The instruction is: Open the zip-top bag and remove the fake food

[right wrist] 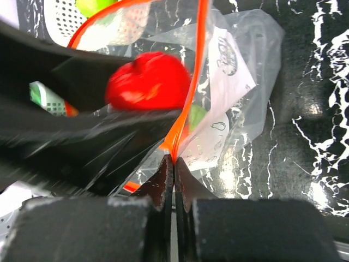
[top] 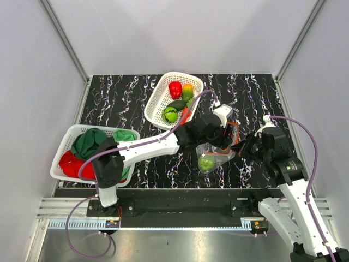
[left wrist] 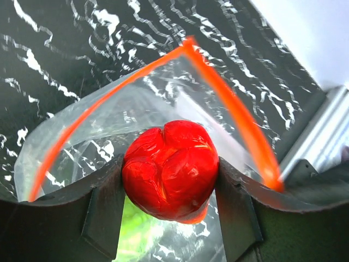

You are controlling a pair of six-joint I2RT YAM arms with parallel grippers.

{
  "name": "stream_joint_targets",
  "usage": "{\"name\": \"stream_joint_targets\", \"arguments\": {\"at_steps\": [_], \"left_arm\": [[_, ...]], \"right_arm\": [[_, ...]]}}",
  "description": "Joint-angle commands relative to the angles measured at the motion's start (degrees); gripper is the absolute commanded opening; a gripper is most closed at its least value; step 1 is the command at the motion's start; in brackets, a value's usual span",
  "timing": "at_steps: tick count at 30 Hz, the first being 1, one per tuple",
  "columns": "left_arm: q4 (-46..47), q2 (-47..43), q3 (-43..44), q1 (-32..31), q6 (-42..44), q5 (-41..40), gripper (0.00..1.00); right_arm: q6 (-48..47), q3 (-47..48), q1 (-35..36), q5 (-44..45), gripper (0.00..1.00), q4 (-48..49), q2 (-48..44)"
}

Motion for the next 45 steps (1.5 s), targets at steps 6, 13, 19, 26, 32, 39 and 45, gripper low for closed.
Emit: {"name": "stream_joint_targets", "arguments": {"at_steps": [6,13,19,26,32,39,45], "left_arm": [[1.8,-8.8,1.4,0.5,9.4,5.4,0.00],[20.3,-10.8,-1.2,8.5,-1.8,32.0,0.00],[17.2,-10.5,0.9,15.0,-3.4,27.1,0.00],[7.8,-8.2,2.2,27.6,-2.1,12.7,0.00],[2.3,-2.6,4.4,36.0,1.2,5.8,0.01],[-4.4,-0.4,1.0,38.6,7.1,-5.0,0.07],[-5.5,-0.8,-3.1,38.6,8.6,-10.1,0.33]], "right_arm": [[-0.8,2.1,0.1,3.8,0.00,-0.7,1.1],[-1.3,2.8,0.1,4.1,0.00,-0.6,1.8],[-2.0,3.7,0.2,4.6,0.00,-0.7,2.0],[-3.0,4.1,0.2,5.0,0.00,-0.5,2.6],[-3.4,4.1,0.2,4.5,0.00,-0.5,2.1],[-3.8,3.9,0.2,3.9,0.00,-0.1,1.9],[-4.0,3.6,0.2,3.1,0.00,0.3,2.3]]}}
